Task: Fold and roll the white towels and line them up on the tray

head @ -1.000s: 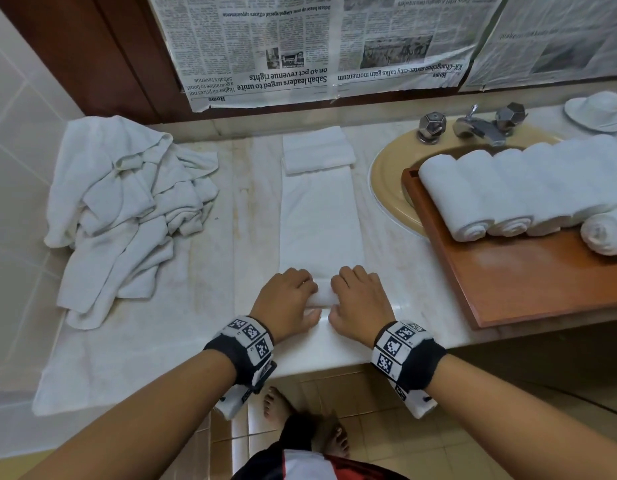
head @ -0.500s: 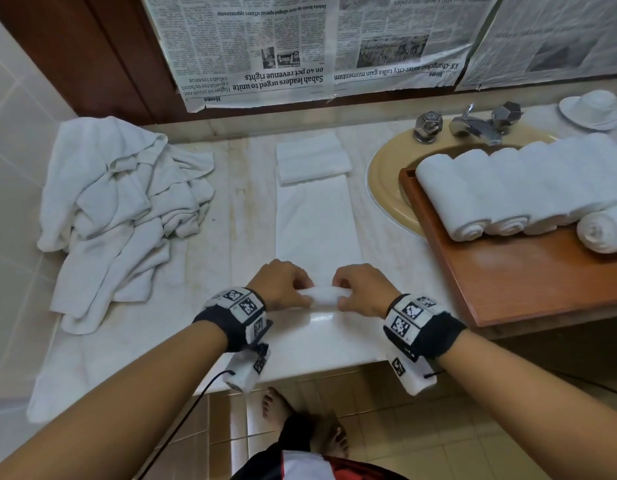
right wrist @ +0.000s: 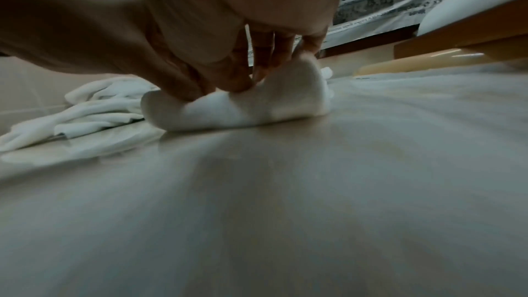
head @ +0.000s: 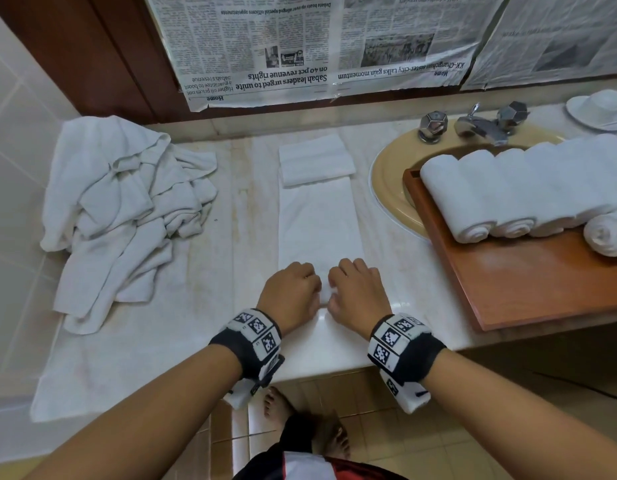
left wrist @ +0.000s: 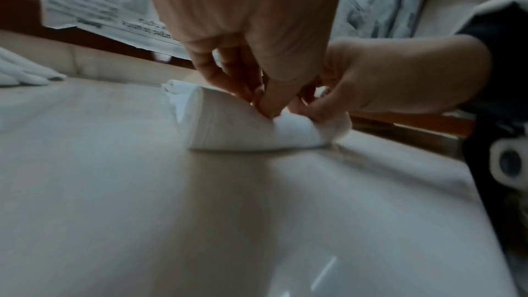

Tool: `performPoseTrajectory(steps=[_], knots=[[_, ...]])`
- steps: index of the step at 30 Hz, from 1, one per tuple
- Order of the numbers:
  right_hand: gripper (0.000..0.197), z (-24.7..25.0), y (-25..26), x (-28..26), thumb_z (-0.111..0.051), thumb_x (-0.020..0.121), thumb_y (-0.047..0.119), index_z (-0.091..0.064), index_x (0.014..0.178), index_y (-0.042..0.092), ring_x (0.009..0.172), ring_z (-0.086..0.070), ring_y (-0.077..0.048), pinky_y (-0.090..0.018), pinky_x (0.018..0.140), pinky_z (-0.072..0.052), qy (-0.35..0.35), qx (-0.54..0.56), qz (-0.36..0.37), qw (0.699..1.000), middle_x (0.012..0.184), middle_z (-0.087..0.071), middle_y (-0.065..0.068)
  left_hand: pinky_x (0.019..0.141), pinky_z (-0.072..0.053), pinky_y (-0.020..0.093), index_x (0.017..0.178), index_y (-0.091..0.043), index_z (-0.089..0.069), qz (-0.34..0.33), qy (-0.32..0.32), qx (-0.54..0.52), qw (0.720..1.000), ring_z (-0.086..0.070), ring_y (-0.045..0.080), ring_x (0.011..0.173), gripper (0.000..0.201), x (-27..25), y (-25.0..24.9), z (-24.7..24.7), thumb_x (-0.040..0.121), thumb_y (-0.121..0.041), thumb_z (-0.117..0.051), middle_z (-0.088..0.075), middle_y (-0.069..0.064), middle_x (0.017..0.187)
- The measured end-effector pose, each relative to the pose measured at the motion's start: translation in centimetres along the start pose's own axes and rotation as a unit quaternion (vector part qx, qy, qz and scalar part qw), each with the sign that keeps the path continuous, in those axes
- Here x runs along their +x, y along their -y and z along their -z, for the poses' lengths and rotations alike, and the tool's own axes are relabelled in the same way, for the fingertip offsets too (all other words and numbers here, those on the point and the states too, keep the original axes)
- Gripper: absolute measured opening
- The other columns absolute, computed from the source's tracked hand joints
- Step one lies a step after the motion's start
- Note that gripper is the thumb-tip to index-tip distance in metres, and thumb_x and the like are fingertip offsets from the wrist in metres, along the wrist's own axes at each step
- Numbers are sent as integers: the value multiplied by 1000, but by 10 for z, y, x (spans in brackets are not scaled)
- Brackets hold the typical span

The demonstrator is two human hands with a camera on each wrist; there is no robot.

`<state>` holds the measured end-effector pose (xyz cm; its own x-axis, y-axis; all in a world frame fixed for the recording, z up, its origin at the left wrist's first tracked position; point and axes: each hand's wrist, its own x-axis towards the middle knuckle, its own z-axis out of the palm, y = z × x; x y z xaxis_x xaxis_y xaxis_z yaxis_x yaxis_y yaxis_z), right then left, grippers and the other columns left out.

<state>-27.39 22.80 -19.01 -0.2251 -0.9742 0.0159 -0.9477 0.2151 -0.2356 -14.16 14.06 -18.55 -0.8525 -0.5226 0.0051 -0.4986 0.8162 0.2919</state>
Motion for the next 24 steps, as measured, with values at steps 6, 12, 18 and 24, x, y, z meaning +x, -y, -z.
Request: performPoseTrajectory(steps=[6, 12, 18, 24], knots=[[41, 3, -3, 4, -77, 49, 12, -56, 84, 14, 72, -53, -25, -33, 61, -35, 40, -65, 52, 996, 81, -55, -1, 45, -27, 26, 73, -11, -63, -52, 2, 60, 997, -52, 24, 56, 36, 2, 7, -2, 44, -14, -85, -57, 3, 72], [30, 17, -12, 14, -54, 82, 11, -56, 112, 11, 99, -50, -26, -32, 81, -34, 110, 13, 55, 992, 106, -57, -5, 66, -40, 28, 102, -18, -63, 28, 62, -4, 998, -58, 19, 86, 27, 9, 9, 15, 78, -31, -67, -61, -4, 96], [28, 33, -22, 29, -64, 84, 24, -67, 111, 18, 108, -50, -21, -31, 90, -43, 235, 144, -38, 960, 113, -57, -4, 82, -50, 26, 98, -23, -74, 144, 152, -171, 963, -62, 10, 89, 20, 15, 25, 29, 81, -33, -71, -70, -8, 92], [18, 19, -5, 31, -54, 84, 8, -57, 99, 18, 103, -46, -25, -33, 77, -33, 62, 40, -57, 996, 105, -53, -3, 66, -49, 33, 88, -16, -70, 83, -71, -79, 991, -56, 20, 85, 8, 7, 19, 3, 81, -15, -71, -61, -1, 89]])
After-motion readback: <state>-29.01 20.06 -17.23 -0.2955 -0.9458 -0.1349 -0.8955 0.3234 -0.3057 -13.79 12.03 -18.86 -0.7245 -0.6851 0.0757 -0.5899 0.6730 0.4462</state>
